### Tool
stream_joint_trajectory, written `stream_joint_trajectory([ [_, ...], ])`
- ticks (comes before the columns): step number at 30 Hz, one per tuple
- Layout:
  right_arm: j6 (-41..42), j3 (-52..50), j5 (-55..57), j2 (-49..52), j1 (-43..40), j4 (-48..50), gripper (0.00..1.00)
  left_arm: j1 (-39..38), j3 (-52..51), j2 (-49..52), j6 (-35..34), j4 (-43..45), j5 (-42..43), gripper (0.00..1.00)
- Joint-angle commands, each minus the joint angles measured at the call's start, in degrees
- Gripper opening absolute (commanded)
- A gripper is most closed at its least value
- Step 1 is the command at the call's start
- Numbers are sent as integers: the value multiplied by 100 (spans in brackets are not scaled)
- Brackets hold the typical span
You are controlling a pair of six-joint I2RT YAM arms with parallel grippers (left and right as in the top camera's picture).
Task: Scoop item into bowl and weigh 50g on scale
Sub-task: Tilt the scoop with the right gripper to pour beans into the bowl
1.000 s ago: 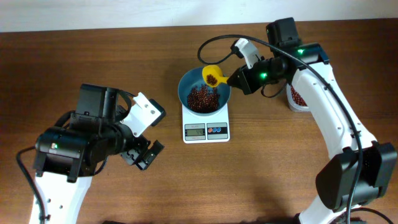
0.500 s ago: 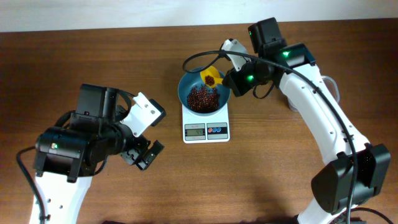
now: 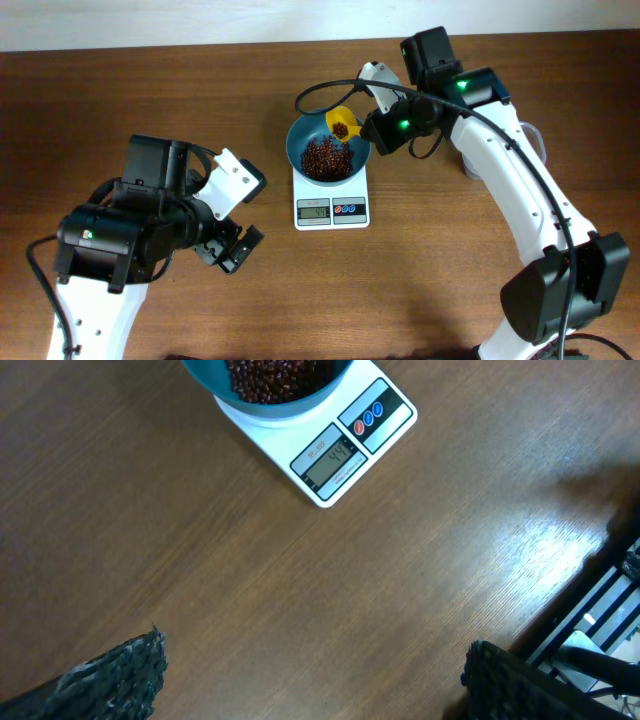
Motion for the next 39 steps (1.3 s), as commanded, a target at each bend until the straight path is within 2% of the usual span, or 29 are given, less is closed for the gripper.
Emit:
stream_joint_trajectory([
  [1,59,269,140,-90,46,-66,4,26,83,-33,90,9,68,99],
  [39,343,431,706,122,334,-216,4,26,83,-33,90,9,68,99],
])
